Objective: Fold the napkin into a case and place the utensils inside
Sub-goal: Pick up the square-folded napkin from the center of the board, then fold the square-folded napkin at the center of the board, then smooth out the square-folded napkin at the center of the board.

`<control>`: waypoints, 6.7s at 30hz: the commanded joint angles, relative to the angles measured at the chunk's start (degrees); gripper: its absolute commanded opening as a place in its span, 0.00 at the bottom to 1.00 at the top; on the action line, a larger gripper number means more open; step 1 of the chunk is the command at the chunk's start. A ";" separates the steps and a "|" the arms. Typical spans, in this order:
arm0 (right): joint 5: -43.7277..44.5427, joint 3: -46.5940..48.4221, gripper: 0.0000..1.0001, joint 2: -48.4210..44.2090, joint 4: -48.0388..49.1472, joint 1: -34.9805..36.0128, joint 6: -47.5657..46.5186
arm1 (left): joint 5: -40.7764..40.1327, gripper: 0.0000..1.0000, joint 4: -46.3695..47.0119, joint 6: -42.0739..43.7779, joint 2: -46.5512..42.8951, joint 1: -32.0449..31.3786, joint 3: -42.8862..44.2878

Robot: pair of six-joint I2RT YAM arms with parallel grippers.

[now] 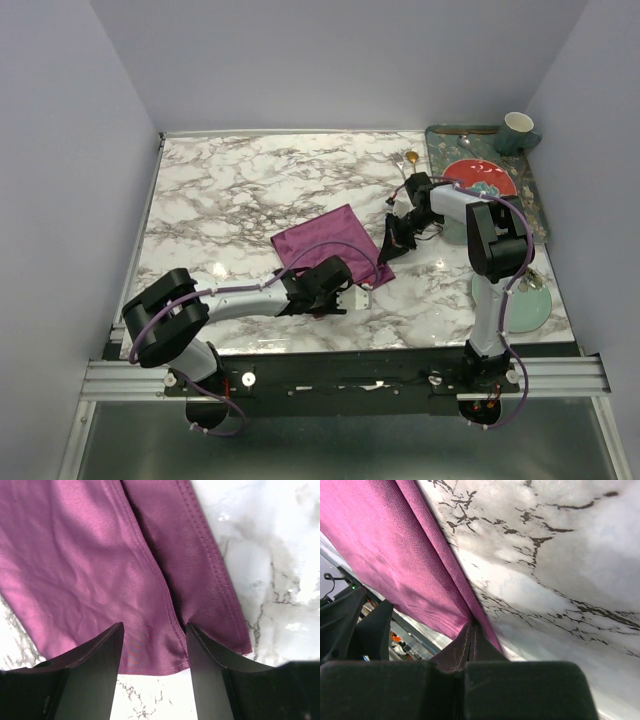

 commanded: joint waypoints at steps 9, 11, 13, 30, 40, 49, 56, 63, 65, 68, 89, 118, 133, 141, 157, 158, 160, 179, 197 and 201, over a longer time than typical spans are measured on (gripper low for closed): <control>-1.16 0.97 0.01 -0.54 -1.50 0.33 0.11 | -4.61 0.60 0.37 2.54 0.67 1.12 0.31; -1.16 1.06 0.01 -0.46 -1.68 0.33 0.02 | -4.69 0.59 0.28 2.81 0.58 2.08 0.84; -1.25 1.15 0.01 -0.46 -1.59 0.33 0.02 | -4.52 0.56 -0.50 3.16 0.75 3.14 1.28; -1.95 2.20 0.01 -0.72 -2.29 0.33 0.02 | 0.23 0.34 -6.84 2.63 -1.00 4.29 4.09; -2.39 2.46 0.00 -1.51 -3.17 0.33 -0.42 | 1.37 0.00 -7.80 2.20 -0.56 4.37 4.97; -2.57 2.73 0.01 -3.62 -5.10 0.33 -1.03 | 5.23 0.00 -10.62 0.61 -3.90 4.37 7.08; -1.43 2.20 0.01 -5.55 -6.86 0.33 -2.35 | 8.22 0.00 -13.43 -0.27 -5.04 4.37 8.40; 0.33 0.71 0.01 -6.17 -8.18 0.15 -3.84 | 12.00 0.00 -14.92 -1.32 -5.66 4.37 9.01; 0.42 0.18 0.01 -6.52 -8.53 0.24 -4.02 | 12.62 0.00 -15.45 -1.41 -5.75 4.29 9.01; 0.95 -0.43 0.01 -6.70 -8.62 0.15 -4.46 | 13.24 0.00 -15.63 -1.67 -5.75 4.37 8.75; 8.15 -1.31 0.01 -1.51 -7.04 0.15 -6.39 | 20.18 0.00 -15.28 -3.52 -0.48 4.29 7.17; 10.70 -1.66 0.01 0.07 -6.16 0.15 -7.18 | 48.40 0.50 -28.37 -9.32 3.92 36.19 21.23; 7.63 -5.35 0.01 -0.54 -4.84 0.15 -6.04 | 33.29 0.37 -25.03 -10.73 17.97 36.19 25.62; 1.40 -8.61 0.01 -2.03 -3.88 0.76 -5.16 | 28.80 0.32 -27.40 -7.57 26.06 36.19 32.30; 1.74 0.69 0.52 -13.02 -16.79 -0.02 -10.08 | 36.89 0.61 -28.91 -6.93 10.00 36.19 38.81; 1.74 4.97 0.57 -13.11 -17.49 -0.11 -11.91 | 36.27 0.63 -26.11 -7.91 8.16 36.28 38.29; 0.87 9.56 0.65 -13.11 -17.41 -0.11 -12.89 | 34.95 0.72 -22.24 -10.71 3.67 36.45 36.19; -14.43 25.85 1.00 7.36 19.67 6.04 21.55 | 58.76 0.99 35.25 -76.97 18.41 42.25 23.17; -12.33 19.35 1.00 17.82 25.92 6.04 25.95 | 62.10 0.98 51.43 -92.55 32.75 44.45 14.82; -11.71 18.37 1.00 18.35 25.83 5.69 24.98 | 61.66 0.99 50.03 -92.99 34.06 46.29 13.15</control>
